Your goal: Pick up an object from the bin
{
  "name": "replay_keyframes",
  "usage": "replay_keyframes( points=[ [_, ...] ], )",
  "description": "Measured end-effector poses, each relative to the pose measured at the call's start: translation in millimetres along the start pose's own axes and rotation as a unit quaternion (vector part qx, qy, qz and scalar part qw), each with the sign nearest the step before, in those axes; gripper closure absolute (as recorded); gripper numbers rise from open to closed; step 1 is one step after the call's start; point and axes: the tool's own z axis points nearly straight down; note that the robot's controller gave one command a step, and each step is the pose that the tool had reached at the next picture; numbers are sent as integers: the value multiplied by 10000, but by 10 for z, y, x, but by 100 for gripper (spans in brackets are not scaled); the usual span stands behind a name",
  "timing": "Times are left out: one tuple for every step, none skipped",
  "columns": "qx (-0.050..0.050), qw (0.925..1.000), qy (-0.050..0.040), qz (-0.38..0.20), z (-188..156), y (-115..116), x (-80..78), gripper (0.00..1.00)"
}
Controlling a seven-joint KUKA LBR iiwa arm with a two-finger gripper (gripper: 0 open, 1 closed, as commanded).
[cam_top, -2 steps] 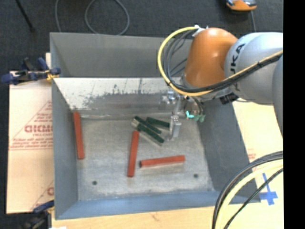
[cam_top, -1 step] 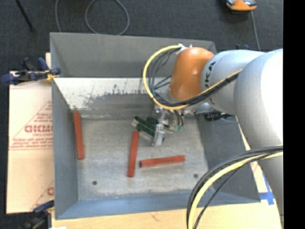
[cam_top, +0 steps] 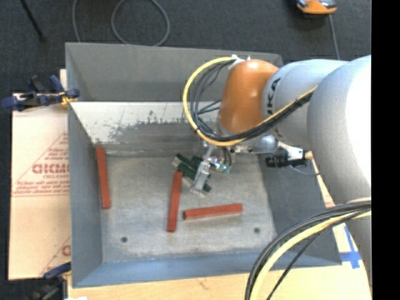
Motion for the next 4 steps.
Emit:
replay_keyframes(
  points=[
    [17,9972,16,749,13,-84,44,0],
    [10,9888,-7,1491,302,13,-34,0],
    [12,9615,7,2748,300,-185,-10,0],
    [0,9623,-34,2720,259,-179,-37,100]
  ],
)
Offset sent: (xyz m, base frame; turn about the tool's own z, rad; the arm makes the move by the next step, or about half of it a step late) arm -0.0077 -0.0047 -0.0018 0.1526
